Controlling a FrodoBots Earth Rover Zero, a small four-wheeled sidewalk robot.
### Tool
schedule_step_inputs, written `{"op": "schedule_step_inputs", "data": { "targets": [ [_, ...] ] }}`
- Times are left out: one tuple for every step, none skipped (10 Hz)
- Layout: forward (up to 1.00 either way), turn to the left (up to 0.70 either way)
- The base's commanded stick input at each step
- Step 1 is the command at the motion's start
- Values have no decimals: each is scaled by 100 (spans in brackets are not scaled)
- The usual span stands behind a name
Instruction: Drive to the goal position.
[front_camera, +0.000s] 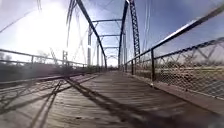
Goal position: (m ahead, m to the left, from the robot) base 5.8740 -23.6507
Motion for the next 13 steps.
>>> {"op": "schedule_step_inputs", "data": {
  "targets": [
    [100,0],
    [100,0],
    [100,0],
    [100,0],
    [100,0],
    [100,0],
    [100,0],
    [100,0],
    [100,0],
    [100,0],
    [100,0],
    [100,0],
    [100,0]
  ]
}}
